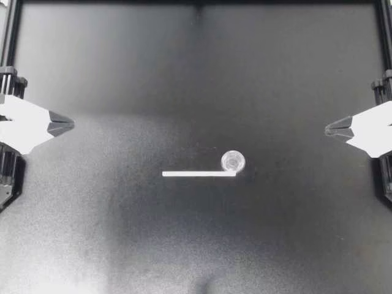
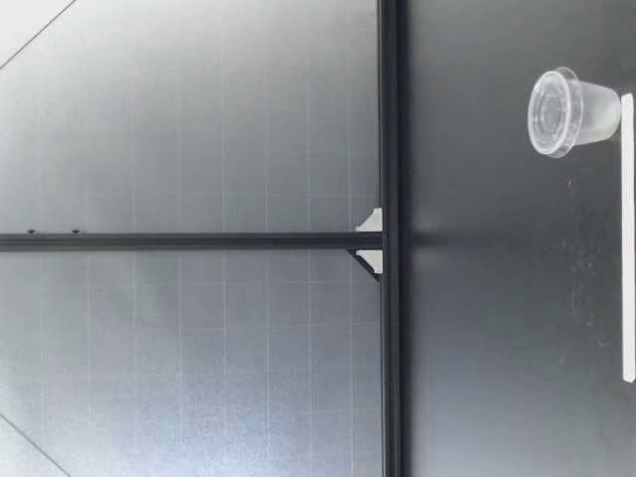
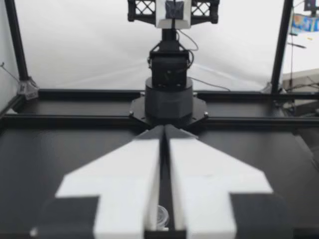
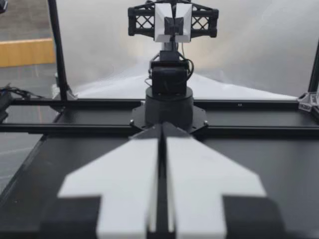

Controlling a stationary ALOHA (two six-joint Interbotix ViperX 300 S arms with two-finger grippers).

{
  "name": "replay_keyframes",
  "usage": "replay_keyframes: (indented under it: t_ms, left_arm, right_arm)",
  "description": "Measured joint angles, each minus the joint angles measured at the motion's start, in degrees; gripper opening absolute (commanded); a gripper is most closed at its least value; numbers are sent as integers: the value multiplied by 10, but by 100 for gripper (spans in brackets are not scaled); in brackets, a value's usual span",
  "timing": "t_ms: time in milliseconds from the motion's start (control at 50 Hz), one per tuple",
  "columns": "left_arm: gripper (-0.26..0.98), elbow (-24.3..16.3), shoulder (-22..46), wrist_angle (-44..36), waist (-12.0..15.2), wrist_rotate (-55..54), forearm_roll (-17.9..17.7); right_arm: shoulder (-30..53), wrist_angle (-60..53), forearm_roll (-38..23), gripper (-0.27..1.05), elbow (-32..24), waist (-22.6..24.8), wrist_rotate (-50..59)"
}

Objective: Pick up the plastic cup and open its lid.

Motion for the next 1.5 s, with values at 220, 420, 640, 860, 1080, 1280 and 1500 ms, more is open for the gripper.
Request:
replay_keyframes:
  t_ms: [220,420,640,860,1080,1280,1500]
  left_arm:
    - [-14,7,1,-34,-5,2,0]
    - [-14,26,43,-52,-5,3,-1]
    - [-14,21,193,-76,-5,-2,0]
    - [-14,-40,361,-81,-5,-3,-15]
    - [-13,-120,508,-78,-1,3,-18]
    - [9,-167,583,-77,1,14,-18]
    - [57,-199,628,-77,3,17,-18]
  right_arm:
    - [-9,-24,-1,-16,6,0,0]
    - [9,-69,-2,-16,23,0,0]
    - [91,-78,-1,-16,24,0,3]
    - [203,-77,11,-16,13,0,4]
    - [282,-76,12,-16,-5,-1,4]
    - [335,-64,12,-16,-18,-2,4]
    - [395,-49,12,-16,-41,-4,4]
